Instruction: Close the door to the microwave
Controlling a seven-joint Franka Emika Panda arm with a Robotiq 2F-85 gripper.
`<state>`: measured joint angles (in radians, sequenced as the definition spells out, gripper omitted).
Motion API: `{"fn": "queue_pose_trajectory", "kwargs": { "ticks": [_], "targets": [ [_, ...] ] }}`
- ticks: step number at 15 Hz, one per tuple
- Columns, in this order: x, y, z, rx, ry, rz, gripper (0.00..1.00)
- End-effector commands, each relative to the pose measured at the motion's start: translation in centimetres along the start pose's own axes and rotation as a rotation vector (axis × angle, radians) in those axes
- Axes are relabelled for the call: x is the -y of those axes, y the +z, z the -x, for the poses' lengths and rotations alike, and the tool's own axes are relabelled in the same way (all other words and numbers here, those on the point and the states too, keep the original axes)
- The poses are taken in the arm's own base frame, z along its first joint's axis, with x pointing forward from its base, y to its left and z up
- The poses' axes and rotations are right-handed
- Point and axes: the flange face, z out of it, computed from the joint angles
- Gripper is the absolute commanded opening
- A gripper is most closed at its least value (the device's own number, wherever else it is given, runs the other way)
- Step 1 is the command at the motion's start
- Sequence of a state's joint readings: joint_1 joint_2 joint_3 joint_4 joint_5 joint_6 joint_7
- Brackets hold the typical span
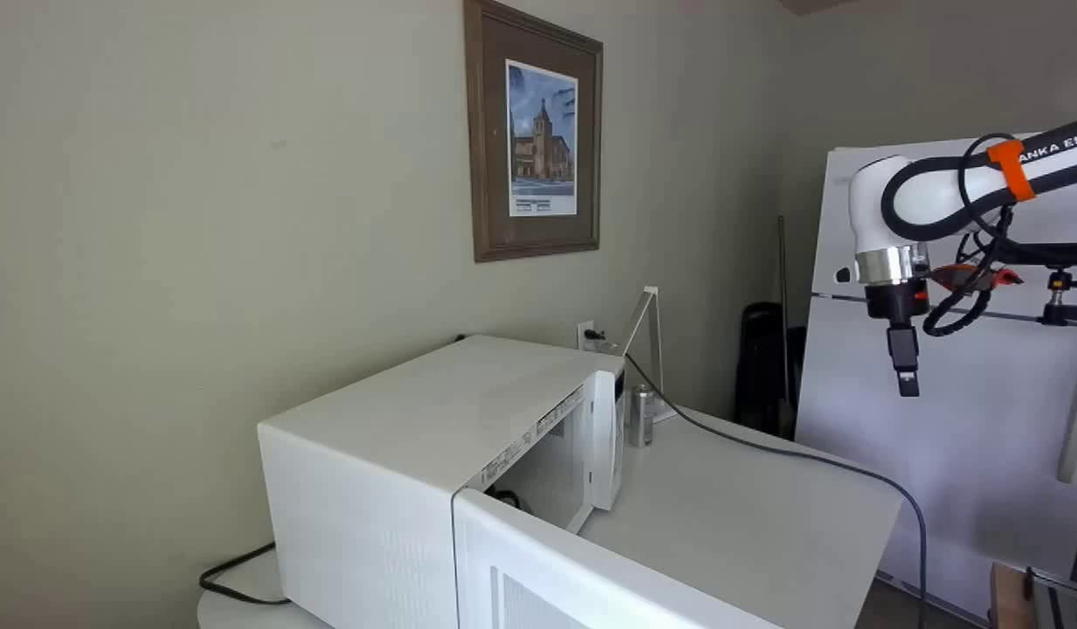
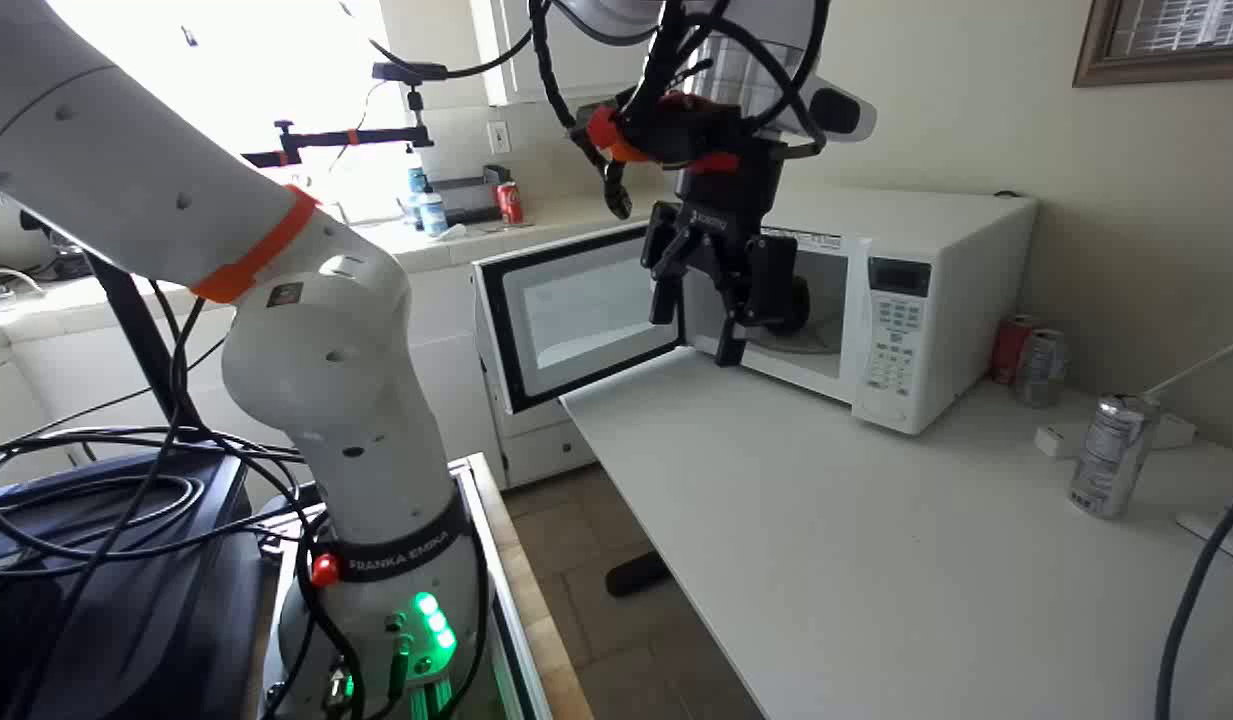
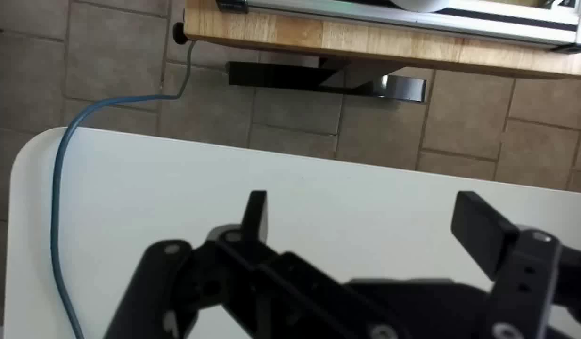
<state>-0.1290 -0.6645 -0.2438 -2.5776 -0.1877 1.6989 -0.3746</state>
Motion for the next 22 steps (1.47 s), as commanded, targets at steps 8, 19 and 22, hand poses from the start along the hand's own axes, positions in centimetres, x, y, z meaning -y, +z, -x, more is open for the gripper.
{"fn": "queue_pose_trajectory", "kwargs": {
  "ticks": [8, 19, 22],
  "targets": [
    [1.9, -1.9, -1.1, 0.024, -0.022, 0.052, 1.0],
    [26.1, -10.4, -9.5, 0.164, -0.599, 0.331, 1.0],
    [31.4, -10.1, -10.6, 0.152, -0.748, 0.418, 1.0]
  ]
}}
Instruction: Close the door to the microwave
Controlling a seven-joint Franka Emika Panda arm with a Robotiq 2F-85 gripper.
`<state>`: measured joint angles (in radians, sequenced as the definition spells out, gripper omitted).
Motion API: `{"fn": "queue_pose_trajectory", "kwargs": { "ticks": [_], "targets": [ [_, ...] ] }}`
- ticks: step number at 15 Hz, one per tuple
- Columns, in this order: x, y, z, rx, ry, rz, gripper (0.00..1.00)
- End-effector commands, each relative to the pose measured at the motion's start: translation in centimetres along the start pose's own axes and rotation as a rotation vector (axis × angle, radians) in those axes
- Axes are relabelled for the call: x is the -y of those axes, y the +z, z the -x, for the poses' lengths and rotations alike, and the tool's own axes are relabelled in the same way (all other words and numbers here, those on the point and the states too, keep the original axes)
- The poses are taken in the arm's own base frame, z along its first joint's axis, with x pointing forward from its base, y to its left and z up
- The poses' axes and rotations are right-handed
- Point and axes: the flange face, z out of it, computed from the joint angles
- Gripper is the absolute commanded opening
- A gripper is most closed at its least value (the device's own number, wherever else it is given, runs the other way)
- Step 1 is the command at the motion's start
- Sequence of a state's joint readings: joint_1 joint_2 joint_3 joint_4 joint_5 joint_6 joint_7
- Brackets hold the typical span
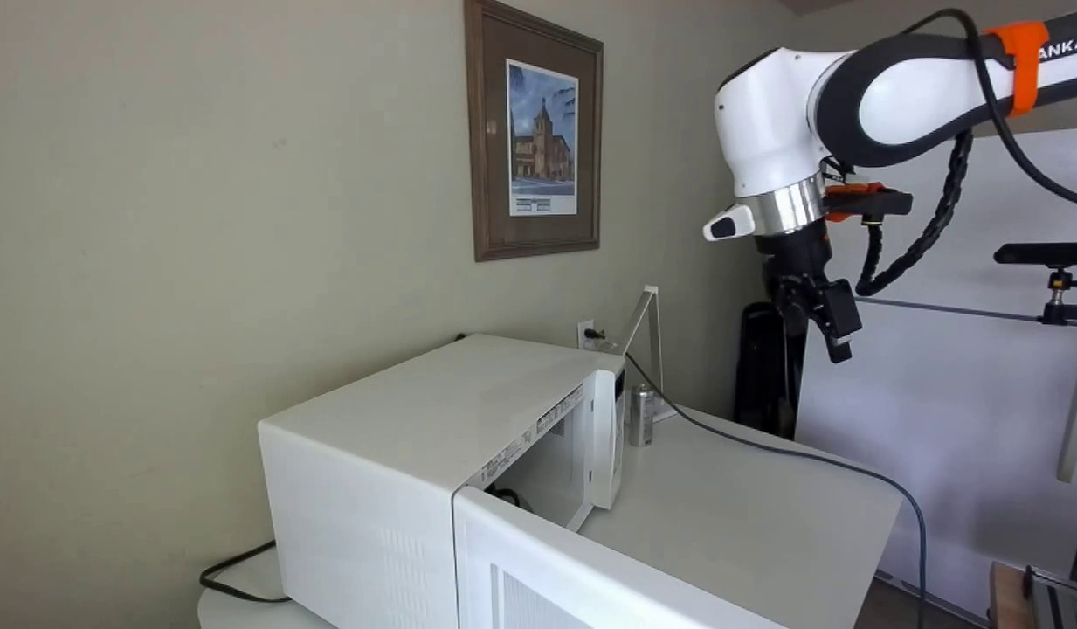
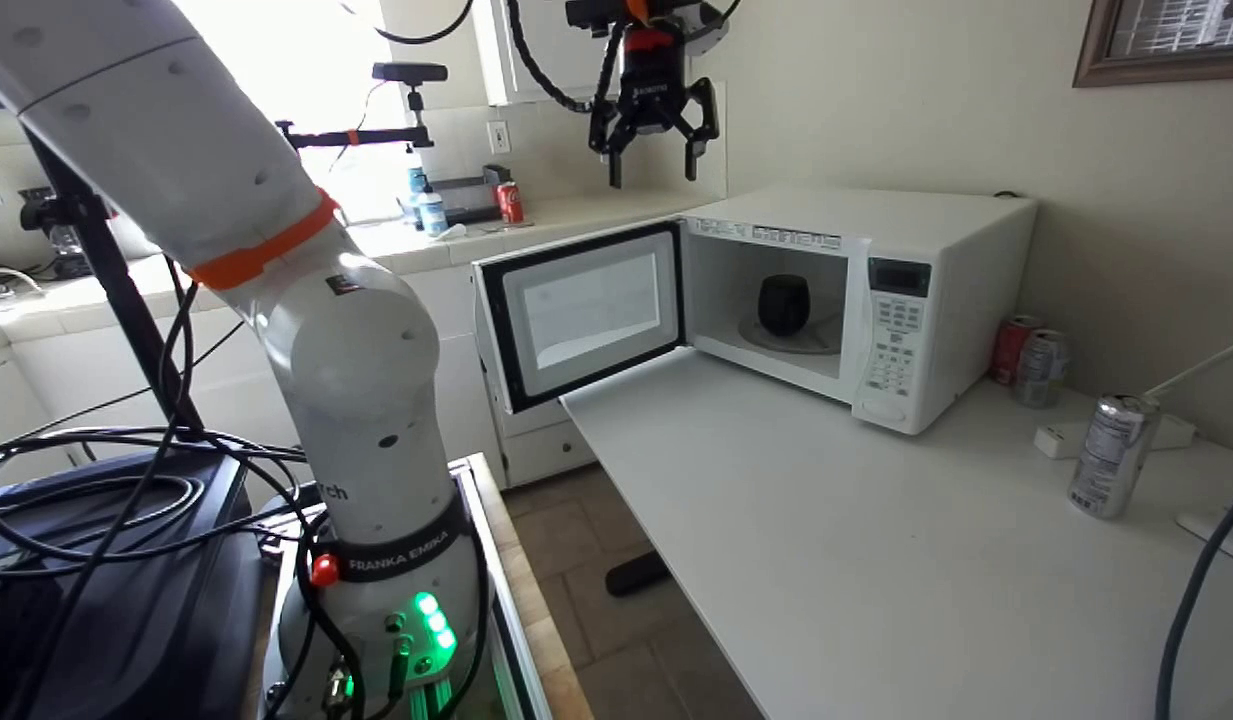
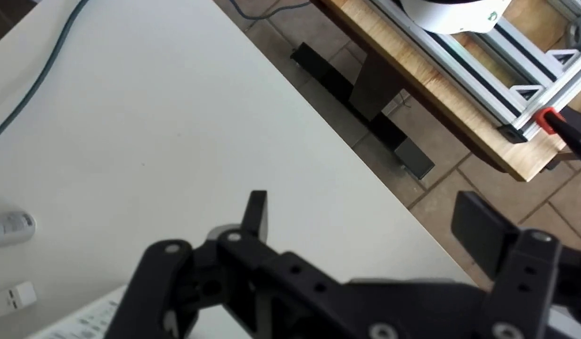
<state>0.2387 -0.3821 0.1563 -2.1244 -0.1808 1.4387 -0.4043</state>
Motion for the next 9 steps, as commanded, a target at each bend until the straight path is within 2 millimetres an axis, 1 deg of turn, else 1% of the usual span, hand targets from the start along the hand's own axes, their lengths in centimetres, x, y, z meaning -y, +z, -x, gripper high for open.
{"fn": "queue_pose_trajectory", "kwargs": {
  "ticks": [1, 2, 4, 7, 9],
  "targets": [
    [2.8, -2.0, -3.5, 0.01, -0.165, 0.118, 1.0],
    [2.2, -1.0, -2.6, 0.008, -0.092, 0.058, 1.0],
    [3.3, -1.6, -3.6, 0.011, -0.138, 0.094, 1.0],
    [3.1, -1.7, -3.6, 0.011, -0.151, 0.098, 1.0],
    [3.5, -1.6, -5.9, -0.031, -0.252, 0.11, 1.0]
  ]
}}
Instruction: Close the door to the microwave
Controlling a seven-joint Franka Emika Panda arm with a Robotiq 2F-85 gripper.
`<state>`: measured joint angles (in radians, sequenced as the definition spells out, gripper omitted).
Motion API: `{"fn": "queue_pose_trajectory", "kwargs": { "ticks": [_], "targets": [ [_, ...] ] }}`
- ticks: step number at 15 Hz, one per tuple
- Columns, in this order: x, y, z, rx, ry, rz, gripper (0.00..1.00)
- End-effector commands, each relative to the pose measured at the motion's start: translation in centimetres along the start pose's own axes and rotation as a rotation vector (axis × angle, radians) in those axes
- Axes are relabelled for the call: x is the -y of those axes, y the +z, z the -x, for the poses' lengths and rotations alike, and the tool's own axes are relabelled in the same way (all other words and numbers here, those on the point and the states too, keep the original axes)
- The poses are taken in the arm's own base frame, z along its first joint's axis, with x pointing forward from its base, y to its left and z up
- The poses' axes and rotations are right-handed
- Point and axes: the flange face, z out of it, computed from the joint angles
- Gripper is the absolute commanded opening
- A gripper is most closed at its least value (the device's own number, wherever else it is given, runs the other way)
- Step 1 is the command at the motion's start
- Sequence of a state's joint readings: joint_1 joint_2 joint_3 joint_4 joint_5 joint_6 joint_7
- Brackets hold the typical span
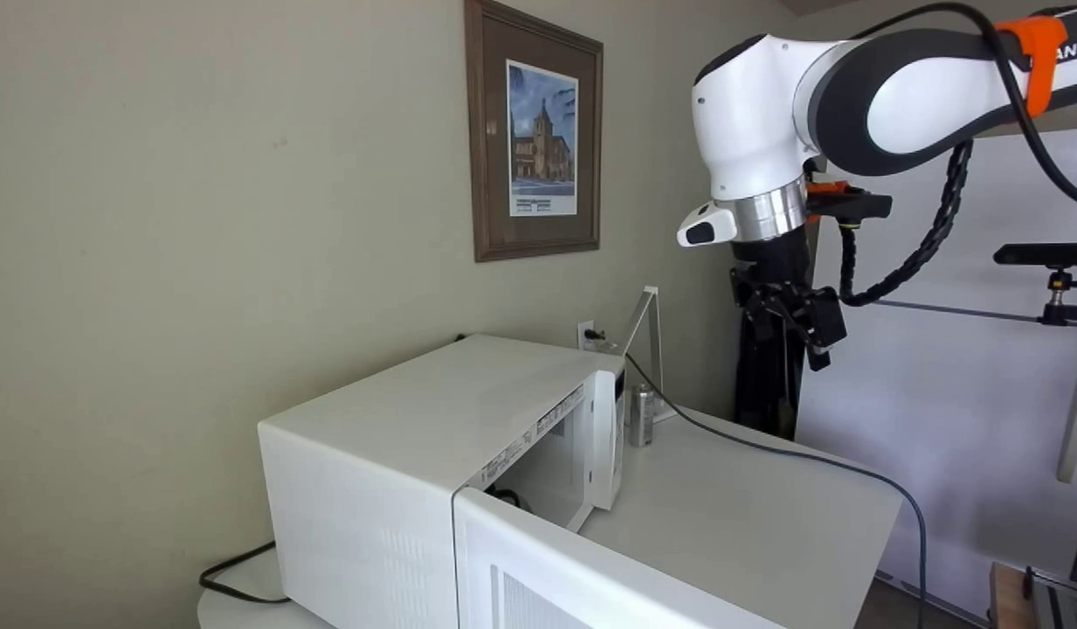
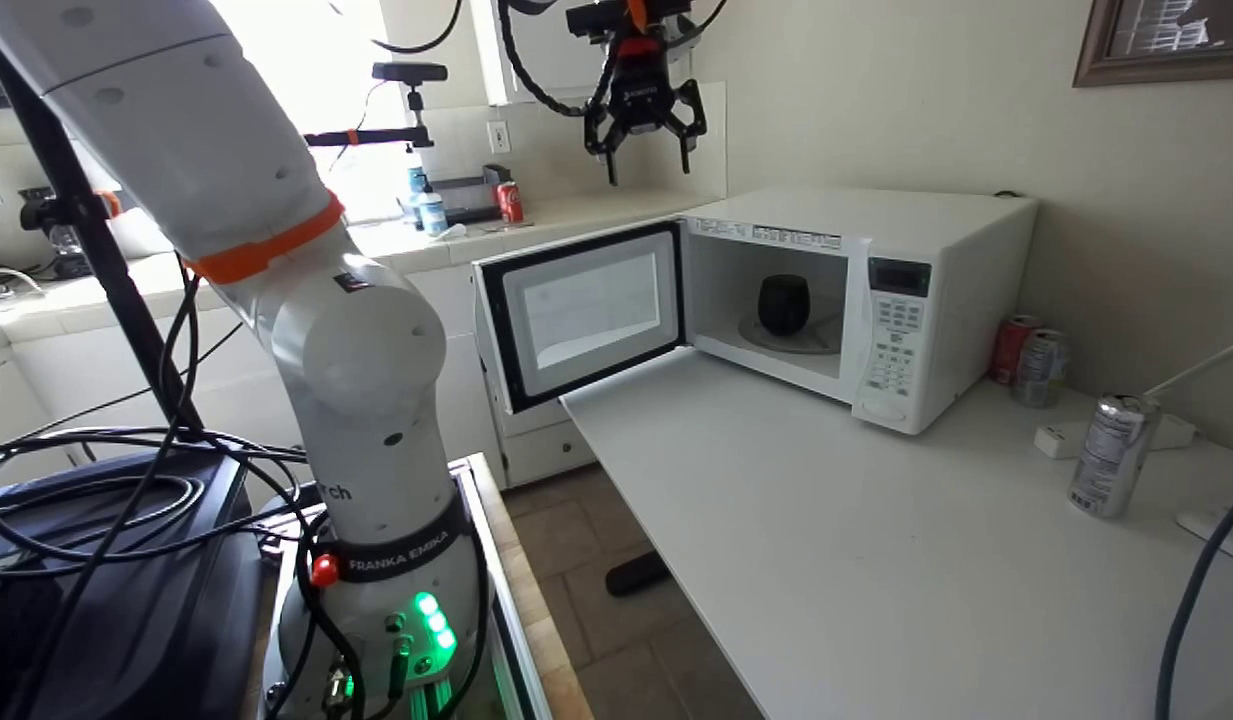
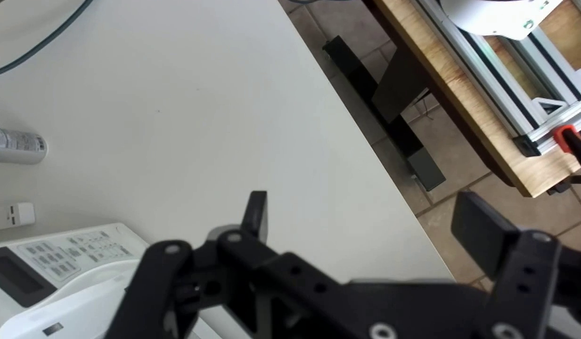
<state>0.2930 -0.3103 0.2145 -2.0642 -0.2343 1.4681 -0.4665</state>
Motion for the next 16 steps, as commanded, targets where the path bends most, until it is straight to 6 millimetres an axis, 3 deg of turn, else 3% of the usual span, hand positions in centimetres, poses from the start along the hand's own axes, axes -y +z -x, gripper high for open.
{"fn": "queue_pose_trajectory", "kwargs": {
  "ticks": [1, 7, 12, 16],
  "targets": [
    [0.5, -0.1, -3.6, -0.085, -0.153, 0.047, 1.0],
    [3.5, 0.2, -10.6, -0.311, -0.413, 0.146, 1.0],
    [6.3, -1.2, -13.1, -0.524, -0.582, 0.088, 1.0],
    [8.1, -1.7, -14.5, -0.598, -0.677, 0.028, 1.0]
  ]
}}
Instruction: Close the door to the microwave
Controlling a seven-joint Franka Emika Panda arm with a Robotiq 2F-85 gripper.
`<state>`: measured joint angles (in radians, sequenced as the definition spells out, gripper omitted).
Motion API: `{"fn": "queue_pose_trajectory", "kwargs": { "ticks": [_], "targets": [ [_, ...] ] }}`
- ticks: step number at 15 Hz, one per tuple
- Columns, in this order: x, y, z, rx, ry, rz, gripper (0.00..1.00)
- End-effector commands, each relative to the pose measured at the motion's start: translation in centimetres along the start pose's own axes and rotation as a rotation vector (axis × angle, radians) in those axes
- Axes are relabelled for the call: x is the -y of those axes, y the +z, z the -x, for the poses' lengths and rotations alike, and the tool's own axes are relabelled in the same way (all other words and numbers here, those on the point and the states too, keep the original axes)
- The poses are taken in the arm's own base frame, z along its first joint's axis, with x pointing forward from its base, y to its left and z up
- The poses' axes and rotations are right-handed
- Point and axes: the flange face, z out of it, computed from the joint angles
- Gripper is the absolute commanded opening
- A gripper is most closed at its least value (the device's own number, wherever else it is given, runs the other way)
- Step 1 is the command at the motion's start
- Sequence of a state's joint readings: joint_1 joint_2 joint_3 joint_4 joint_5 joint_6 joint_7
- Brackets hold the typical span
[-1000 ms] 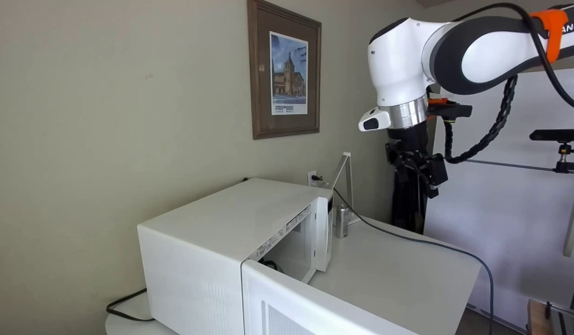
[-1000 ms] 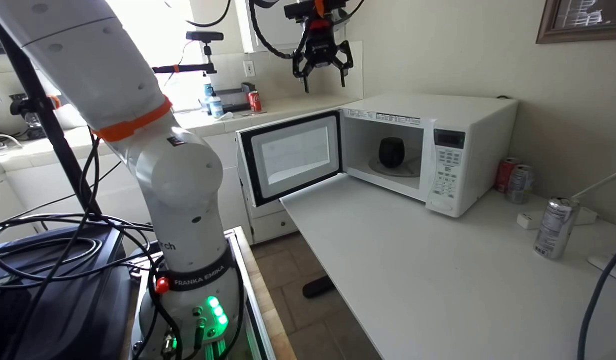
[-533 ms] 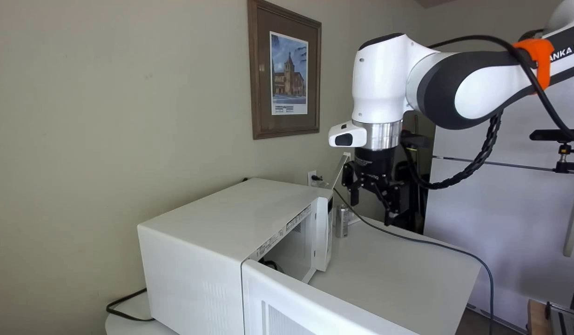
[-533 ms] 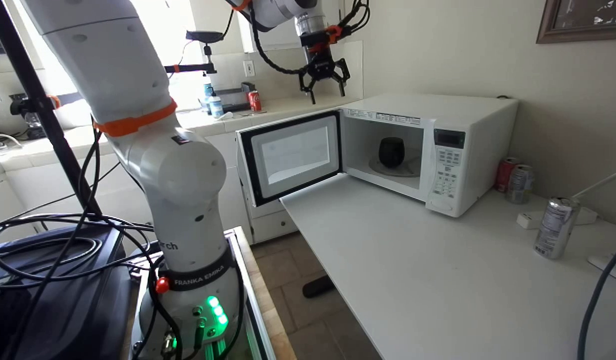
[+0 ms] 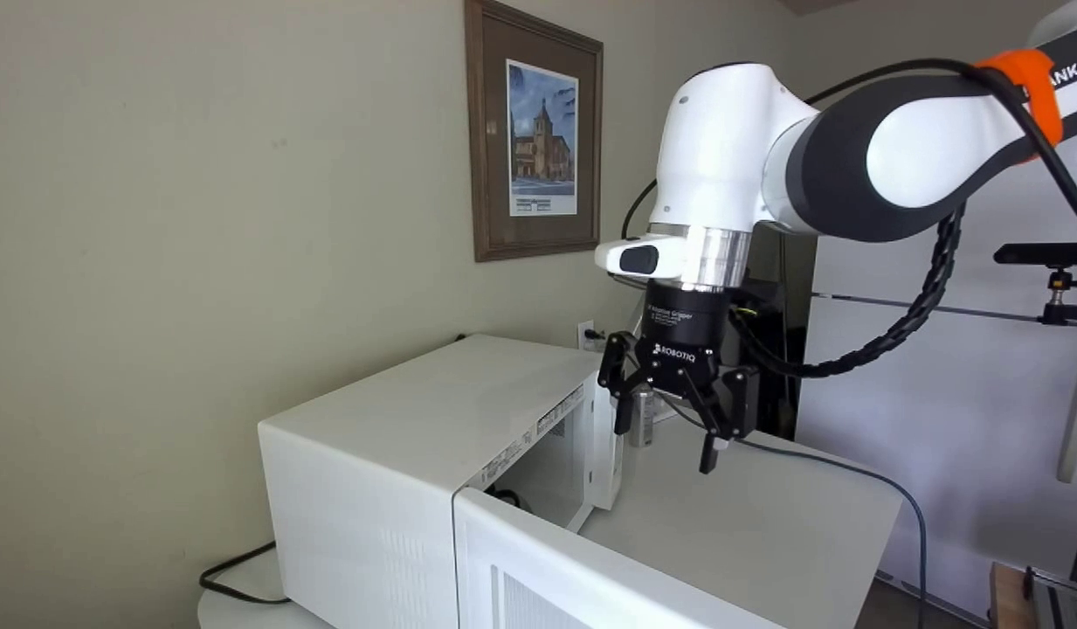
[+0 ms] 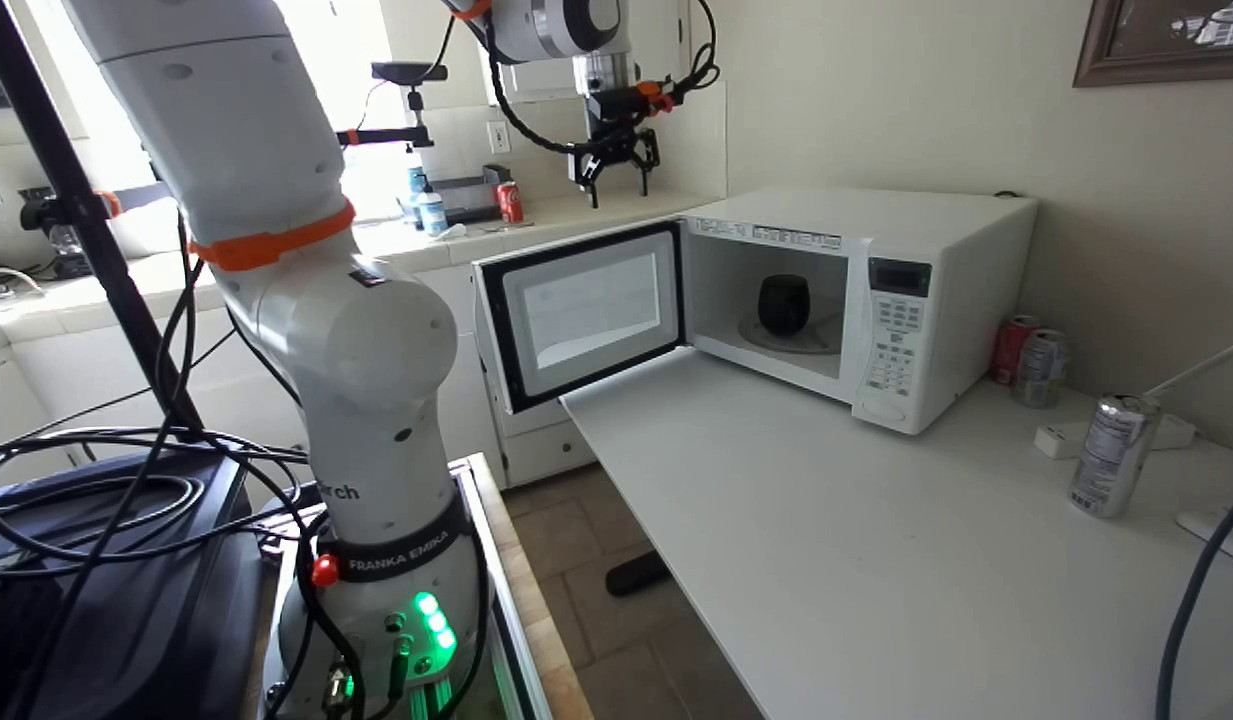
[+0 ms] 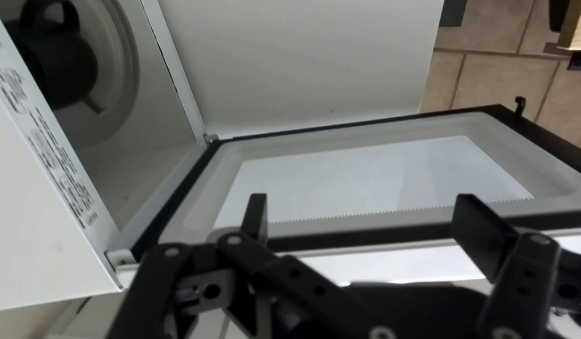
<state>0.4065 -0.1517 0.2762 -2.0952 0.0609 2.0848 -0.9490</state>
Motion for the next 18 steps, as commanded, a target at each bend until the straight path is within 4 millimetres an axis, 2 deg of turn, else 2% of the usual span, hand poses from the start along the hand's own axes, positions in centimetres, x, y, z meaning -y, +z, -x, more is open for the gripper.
{"fn": "queue_pose_trajectory", "kwargs": {
  "ticks": [1, 3, 4, 5, 6, 10, 14, 15, 18],
  "targets": [
    [0.3, 1.1, -2.1, -0.081, -0.07, -0.039, 1.0],
    [0.4, 1.9, -3.3, -0.093, -0.096, -0.04, 1.0],
    [0.3, 2.3, -3.7, -0.096, -0.109, -0.03, 0.75],
    [0.3, 2.6, -4.1, -0.104, -0.122, -0.02, 0.74],
    [0.2, 2.9, -4.5, -0.112, -0.126, -0.008, 0.68],
    [-0.5, 3.3, -6.2, -0.168, -0.174, 0.048, 0.35],
    [-1.4, 3.5, -6.6, -0.26, -0.184, 0.113, 0.04],
    [-1.7, 3.8, -6.7, -0.293, -0.187, 0.123, 0.01],
    [-2.6, 5.0, -7.0, -0.372, -0.191, 0.114, 0.0]
  ]
}}
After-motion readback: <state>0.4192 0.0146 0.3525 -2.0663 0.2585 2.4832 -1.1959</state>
